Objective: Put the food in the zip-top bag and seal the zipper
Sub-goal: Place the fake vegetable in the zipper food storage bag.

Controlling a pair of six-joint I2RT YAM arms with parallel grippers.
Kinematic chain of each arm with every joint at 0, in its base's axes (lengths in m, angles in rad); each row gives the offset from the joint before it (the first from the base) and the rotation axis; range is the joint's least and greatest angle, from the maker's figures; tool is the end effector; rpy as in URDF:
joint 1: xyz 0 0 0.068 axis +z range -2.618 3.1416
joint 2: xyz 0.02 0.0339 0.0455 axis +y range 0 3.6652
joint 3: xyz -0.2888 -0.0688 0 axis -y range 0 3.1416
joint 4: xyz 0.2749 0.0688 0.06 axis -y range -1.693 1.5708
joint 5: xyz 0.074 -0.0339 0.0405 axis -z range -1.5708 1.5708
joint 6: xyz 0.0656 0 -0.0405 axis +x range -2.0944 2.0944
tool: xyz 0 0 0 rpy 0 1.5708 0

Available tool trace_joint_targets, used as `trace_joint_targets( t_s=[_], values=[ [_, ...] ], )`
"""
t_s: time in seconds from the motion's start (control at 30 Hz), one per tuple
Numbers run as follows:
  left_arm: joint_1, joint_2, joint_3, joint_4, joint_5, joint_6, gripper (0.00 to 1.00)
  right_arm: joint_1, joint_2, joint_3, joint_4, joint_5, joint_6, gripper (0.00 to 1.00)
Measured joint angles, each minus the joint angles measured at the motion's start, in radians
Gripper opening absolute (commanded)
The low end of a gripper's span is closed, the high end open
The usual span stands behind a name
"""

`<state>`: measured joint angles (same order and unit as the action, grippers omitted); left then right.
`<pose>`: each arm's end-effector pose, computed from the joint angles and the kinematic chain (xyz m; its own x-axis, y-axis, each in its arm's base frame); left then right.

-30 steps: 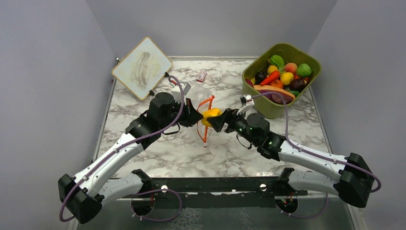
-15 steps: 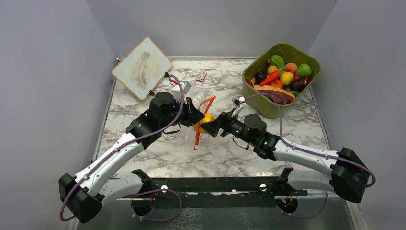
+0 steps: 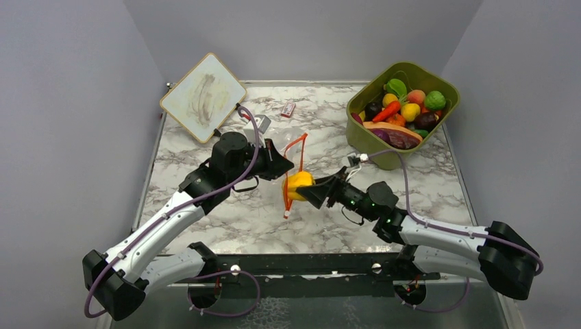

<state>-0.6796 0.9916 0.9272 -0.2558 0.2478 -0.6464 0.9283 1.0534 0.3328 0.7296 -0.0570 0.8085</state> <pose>0.2005 -0.1827 0.3541 -0.6715 -0.2081 -0.7112 0.4835 0.6043 -0.6333 0.1545 0.2126 0.2295 -0.5991 0.4047 -0.6909 -0.5795 0.3764 0.7229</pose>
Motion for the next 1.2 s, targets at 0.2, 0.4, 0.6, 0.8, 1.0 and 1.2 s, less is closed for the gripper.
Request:
trace_joint_targets(
  t_s=[0.2,0.4,0.6,0.8,1.0,1.2],
  values=[
    [0.009,-0.035,-0.032,0.071,0.031,-0.083,0.00,0.000,-0.041,0.024,0.032,0.051,0.022,0.22],
    [0.010,-0.047,-0.057,0.135,0.085,-0.166,0.00,0.000,0.057,0.070,0.005,0.098,0.054,0.21],
    [0.010,-0.054,-0.057,0.142,0.104,-0.194,0.00,0.002,0.037,0.075,-0.133,0.259,0.060,0.18],
    [0.010,-0.061,-0.057,0.135,0.103,-0.188,0.00,0.002,-0.029,0.087,-0.206,0.317,0.050,0.18],
    [0.010,-0.051,-0.057,0.121,0.099,-0.164,0.00,0.002,-0.013,0.093,-0.126,0.171,0.064,0.18],
    [0.010,-0.039,-0.057,0.114,0.092,-0.155,0.00,0.016,0.054,0.093,-0.040,0.097,0.100,0.20]
  ],
)
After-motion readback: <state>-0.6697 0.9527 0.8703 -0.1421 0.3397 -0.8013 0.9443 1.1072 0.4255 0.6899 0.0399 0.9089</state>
